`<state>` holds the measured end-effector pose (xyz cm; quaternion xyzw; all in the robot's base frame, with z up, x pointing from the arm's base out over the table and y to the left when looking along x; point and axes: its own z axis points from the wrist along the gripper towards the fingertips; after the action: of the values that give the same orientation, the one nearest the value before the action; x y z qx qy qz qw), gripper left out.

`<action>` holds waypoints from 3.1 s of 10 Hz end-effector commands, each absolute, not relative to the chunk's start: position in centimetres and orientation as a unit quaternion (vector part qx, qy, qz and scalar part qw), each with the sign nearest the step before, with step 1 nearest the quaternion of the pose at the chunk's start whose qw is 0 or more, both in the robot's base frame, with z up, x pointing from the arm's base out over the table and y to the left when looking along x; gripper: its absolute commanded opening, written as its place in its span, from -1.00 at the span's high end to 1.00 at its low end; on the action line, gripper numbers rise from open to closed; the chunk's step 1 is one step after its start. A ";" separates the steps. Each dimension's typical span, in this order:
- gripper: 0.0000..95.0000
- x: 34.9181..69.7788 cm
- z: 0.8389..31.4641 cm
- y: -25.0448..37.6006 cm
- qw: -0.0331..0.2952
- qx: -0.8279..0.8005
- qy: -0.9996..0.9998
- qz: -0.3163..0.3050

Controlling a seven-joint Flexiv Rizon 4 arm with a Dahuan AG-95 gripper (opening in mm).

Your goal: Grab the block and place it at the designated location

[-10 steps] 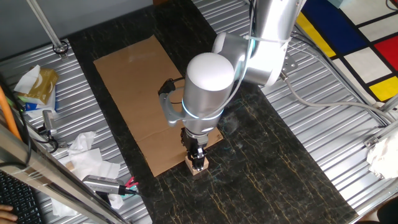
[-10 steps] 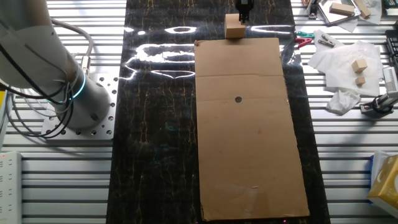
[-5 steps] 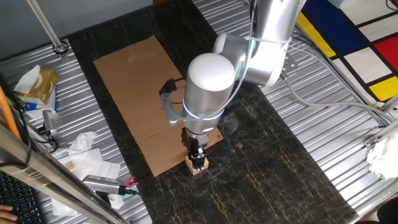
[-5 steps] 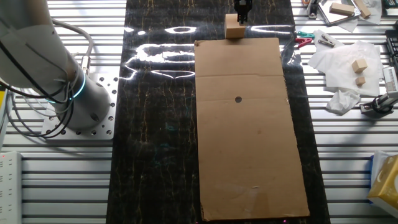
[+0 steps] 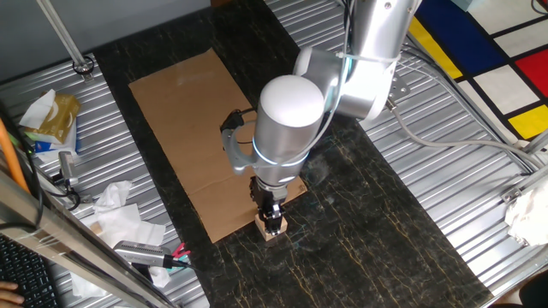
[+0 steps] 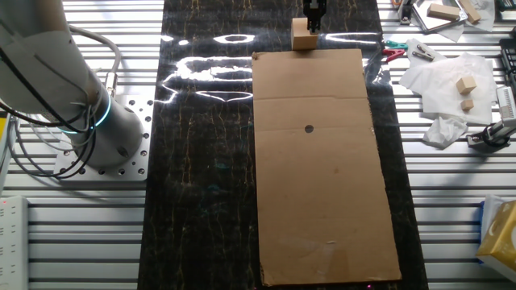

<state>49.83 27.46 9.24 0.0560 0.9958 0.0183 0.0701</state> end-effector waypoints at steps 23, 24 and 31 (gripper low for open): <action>-0.60 50.1 9.8 27.5 0.074 0.059 0.996 0.010; -0.60 50.2 9.9 27.5 0.074 0.059 0.995 0.010; -0.60 51.8 11.0 27.2 0.069 0.058 0.996 0.009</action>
<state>51.98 27.17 11.11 0.0594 0.9958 0.0083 0.0695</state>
